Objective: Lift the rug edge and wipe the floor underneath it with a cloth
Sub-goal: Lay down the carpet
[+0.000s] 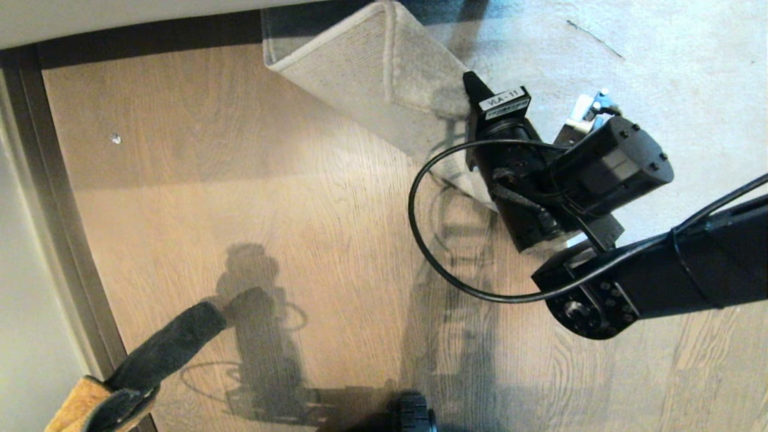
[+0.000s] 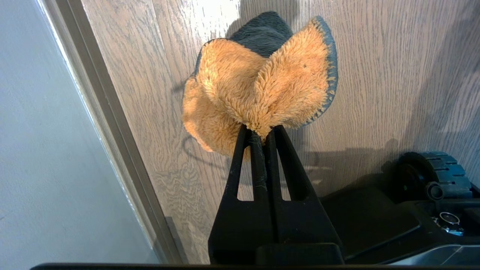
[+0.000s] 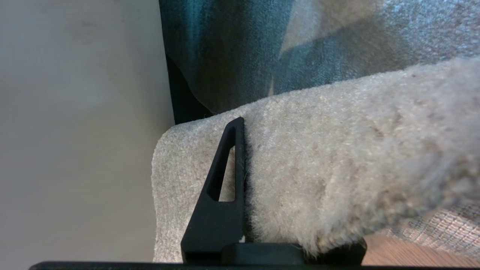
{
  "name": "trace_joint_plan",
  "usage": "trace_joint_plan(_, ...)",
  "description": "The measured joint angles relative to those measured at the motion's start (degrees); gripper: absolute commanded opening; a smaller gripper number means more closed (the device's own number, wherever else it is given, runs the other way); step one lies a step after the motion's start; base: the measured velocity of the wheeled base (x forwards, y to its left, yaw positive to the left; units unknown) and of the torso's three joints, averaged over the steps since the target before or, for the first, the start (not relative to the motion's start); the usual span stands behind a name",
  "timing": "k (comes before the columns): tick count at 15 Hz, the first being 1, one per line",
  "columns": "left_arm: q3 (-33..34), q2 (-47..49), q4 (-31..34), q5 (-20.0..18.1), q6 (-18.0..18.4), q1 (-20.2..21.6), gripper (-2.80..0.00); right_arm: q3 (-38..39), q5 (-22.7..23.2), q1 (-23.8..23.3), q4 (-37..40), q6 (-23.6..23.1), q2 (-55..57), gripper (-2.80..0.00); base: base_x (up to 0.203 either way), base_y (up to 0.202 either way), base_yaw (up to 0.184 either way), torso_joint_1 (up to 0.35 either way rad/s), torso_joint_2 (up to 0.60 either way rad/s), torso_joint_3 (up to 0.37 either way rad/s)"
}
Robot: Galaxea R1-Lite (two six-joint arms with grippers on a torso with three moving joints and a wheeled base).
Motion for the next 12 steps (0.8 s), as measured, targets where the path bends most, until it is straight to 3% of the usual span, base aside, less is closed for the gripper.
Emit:
trace_joint_plan(9,0.00,0.00,-0.02,0.02,0.04,0.00,-2.80,2.12,0.02,0.00,-0.05,2.70,0.04,-2.80,0.000,0.000,0.000,0.000,0.00,0.000)
trace_joint_plan(10,0.00,0.00,0.02,-0.01,0.01,0.00,-2.80,2.47,-0.06,0.00,0.05,3.19,-0.11,0.00,0.000,0.000,0.000,0.000,0.00,0.000)
trace_joint_plan(12,0.00,0.00,-0.01,0.01,0.03,0.00,-2.80,3.30,-0.19,-0.06,0.16,3.72,-0.38,0.00,0.000,0.000,0.000,0.000,0.00,0.000)
